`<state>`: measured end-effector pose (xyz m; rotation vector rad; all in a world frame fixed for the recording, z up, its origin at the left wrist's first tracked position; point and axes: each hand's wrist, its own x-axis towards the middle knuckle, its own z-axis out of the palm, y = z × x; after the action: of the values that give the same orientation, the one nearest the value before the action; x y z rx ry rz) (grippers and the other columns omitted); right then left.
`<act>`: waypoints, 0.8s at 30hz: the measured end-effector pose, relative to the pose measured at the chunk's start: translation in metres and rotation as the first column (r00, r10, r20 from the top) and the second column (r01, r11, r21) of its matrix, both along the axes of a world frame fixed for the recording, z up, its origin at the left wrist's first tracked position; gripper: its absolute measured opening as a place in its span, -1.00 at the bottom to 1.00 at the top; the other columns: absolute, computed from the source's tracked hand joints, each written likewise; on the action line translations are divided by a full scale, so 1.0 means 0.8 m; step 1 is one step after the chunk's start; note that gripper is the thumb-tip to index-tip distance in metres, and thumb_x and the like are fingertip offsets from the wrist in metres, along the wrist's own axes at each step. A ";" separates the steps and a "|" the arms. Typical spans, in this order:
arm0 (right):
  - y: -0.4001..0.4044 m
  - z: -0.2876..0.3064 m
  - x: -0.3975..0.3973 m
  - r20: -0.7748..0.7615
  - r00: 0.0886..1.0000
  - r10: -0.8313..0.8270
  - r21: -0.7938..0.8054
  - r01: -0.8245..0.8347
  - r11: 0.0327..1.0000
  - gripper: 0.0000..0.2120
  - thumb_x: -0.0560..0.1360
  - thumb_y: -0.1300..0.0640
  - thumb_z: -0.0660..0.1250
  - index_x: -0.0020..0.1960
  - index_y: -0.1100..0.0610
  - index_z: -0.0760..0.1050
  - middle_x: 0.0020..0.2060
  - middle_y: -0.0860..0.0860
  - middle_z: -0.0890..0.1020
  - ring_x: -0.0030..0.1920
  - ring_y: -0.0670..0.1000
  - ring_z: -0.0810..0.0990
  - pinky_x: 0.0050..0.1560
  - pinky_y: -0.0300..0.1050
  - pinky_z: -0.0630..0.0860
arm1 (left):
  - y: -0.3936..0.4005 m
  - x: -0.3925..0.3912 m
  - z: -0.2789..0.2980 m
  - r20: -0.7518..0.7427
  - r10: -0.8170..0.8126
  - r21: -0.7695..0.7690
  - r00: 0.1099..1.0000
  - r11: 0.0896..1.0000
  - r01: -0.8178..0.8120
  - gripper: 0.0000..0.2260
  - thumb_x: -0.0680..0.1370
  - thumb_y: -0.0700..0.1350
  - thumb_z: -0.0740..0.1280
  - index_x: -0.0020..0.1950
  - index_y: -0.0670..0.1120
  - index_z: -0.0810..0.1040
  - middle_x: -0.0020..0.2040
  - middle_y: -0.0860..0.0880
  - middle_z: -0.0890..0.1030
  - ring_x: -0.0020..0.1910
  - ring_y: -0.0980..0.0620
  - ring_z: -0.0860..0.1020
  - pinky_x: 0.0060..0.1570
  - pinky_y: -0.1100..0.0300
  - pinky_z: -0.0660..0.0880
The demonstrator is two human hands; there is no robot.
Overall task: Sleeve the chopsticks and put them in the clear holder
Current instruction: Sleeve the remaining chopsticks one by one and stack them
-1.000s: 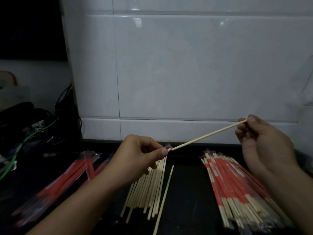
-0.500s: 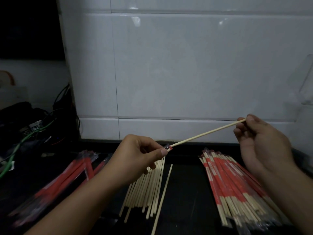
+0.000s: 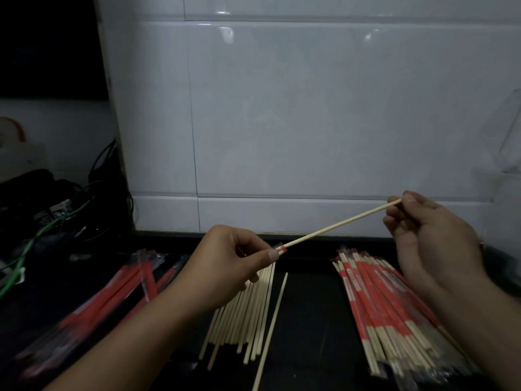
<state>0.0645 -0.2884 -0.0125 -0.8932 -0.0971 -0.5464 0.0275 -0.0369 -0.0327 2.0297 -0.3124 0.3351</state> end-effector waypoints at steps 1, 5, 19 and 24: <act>-0.002 0.001 0.000 0.004 1.000 -0.012 0.008 0.012 1.000 -0.84 0.60 0.31 0.22 -0.08 0.14 0.51 -0.39 -0.02 0.64 -0.37 -0.13 0.61 -0.28 -0.31 0.56 | 0.000 0.000 0.000 0.000 -0.001 0.000 1.000 1.000 0.001 -0.89 0.48 0.00 0.47 -0.19 -0.01 0.72 -0.30 -0.07 0.68 -0.34 0.04 0.64 -0.36 0.21 0.57; -0.008 0.005 0.002 0.013 0.999 -0.033 0.029 0.033 0.999 -0.83 0.60 0.31 0.21 -0.09 0.13 0.50 -0.41 -0.03 0.64 -0.39 -0.14 0.59 -0.29 -0.31 0.54 | 0.000 0.000 -0.001 -0.001 -0.005 0.019 1.000 1.000 0.005 -0.90 0.52 -0.02 0.44 -0.16 0.00 0.71 -0.27 -0.09 0.69 -0.28 -0.03 0.65 -0.32 0.12 0.60; -0.009 0.005 0.003 0.001 1.000 -0.022 0.053 0.022 0.998 -0.83 0.60 0.32 0.21 -0.10 0.13 0.49 -0.41 -0.03 0.63 -0.40 -0.14 0.59 -0.30 -0.31 0.54 | 0.002 -0.001 0.004 -0.016 -0.040 -0.088 0.999 0.995 0.038 -0.94 0.46 -0.12 0.51 -0.22 -0.05 0.73 -0.36 -0.03 0.67 -0.39 0.10 0.62 -0.39 0.24 0.54; -0.007 0.003 0.002 0.000 1.000 -0.008 0.053 0.008 0.999 -0.85 0.60 0.31 0.22 -0.08 0.14 0.50 -0.42 -0.04 0.64 -0.39 -0.14 0.59 -0.29 -0.31 0.55 | 0.001 -0.001 0.003 -0.015 -0.026 -0.075 1.000 0.997 0.025 -0.93 0.48 -0.12 0.50 -0.21 -0.05 0.72 -0.33 -0.03 0.68 -0.38 0.10 0.62 -0.36 0.20 0.58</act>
<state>0.0662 -0.2940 -0.0098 -0.8419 -0.0785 -0.5537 0.0265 -0.0364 -0.0305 1.9529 -0.3110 0.3100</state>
